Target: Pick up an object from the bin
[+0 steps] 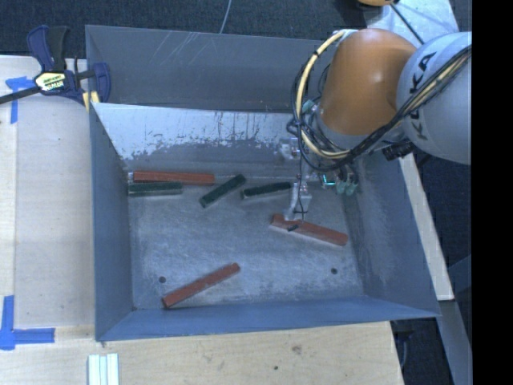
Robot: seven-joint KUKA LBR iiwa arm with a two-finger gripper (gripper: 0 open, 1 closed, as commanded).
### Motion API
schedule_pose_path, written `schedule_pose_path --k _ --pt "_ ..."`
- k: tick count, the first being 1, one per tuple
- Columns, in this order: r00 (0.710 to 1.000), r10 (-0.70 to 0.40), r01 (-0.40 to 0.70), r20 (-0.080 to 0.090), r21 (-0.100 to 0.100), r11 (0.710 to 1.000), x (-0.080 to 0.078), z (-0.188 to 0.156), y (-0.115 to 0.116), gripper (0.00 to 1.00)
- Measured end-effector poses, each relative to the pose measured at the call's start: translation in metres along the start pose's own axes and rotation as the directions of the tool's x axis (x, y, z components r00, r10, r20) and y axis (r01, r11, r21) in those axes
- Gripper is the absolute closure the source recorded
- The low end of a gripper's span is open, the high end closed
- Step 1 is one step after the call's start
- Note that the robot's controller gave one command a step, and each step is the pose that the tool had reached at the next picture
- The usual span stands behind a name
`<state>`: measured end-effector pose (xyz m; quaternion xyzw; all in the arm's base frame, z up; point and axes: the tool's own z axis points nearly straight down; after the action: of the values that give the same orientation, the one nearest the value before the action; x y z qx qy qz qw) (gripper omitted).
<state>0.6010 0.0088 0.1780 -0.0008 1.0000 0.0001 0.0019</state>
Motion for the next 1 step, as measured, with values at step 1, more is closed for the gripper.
schedule_pose_path --k 1 --pt "0.985 0.172 -0.172 -0.003 -0.001 0.985 0.0022 0.0896 -0.0134 0.00"
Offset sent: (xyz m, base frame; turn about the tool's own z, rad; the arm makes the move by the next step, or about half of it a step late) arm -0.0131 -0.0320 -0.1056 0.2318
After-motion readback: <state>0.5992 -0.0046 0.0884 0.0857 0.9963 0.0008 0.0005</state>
